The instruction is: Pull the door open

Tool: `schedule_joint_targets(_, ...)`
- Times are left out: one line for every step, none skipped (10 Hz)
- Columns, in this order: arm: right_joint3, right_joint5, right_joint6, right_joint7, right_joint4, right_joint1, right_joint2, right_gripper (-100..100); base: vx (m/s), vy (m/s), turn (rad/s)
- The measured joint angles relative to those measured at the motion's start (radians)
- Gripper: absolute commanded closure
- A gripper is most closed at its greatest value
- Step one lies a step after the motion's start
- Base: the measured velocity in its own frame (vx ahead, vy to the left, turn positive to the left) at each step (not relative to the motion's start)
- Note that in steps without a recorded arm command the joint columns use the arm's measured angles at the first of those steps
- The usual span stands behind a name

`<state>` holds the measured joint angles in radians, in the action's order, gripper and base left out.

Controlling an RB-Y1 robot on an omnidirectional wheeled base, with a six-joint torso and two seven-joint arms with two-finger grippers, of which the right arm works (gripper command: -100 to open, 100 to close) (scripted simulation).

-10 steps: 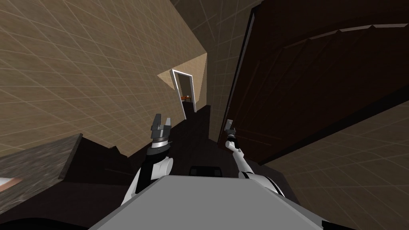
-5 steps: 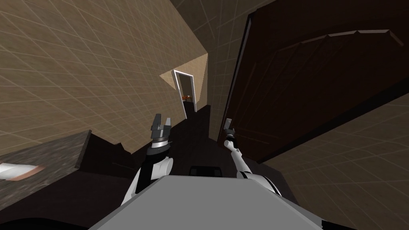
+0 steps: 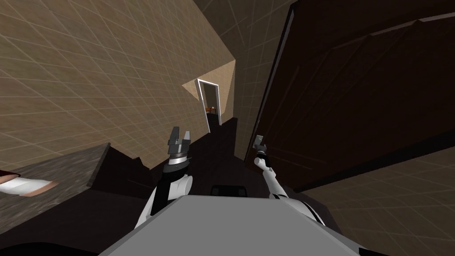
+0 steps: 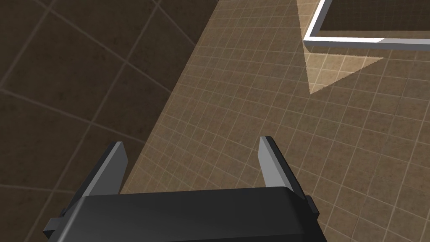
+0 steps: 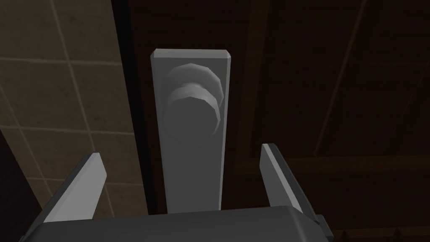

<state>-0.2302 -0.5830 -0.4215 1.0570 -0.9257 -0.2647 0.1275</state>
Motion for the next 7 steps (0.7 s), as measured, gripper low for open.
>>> schedule_joint_targets(0.002, -0.001, -0.007, 0.011, 0.023, -0.011, 0.011, -100, 0.094, 0.015, 0.079)
schedule_joint_targets(0.001, -0.004, -0.013, 0.024, 0.032, -0.008, 0.028, -100, 0.127, 0.005, 0.094)
schedule_joint_targets(-0.001, -0.007, -0.008, 0.037, 0.020, 0.007, 0.043, -100, 0.127, 0.000, 0.108)
schedule_joint_targets(0.003, -0.010, -0.016, 0.060, 0.040, 0.008, 0.068, -100, 0.148, -0.012, 0.114)
schedule_joint_targets(0.001, -0.013, -0.019, 0.078, 0.044, 0.014, 0.087, -100, 0.144, -0.035, 0.101)
schedule_joint_targets(-0.007, -0.018, -0.010, 0.083, 0.020, 0.033, 0.095, -100, 0.058, -0.021, 0.018)
schedule_joint_targets(-0.008, -0.018, -0.007, 0.084, 0.016, 0.035, 0.096, 100, -0.008, 0.001, -0.028)
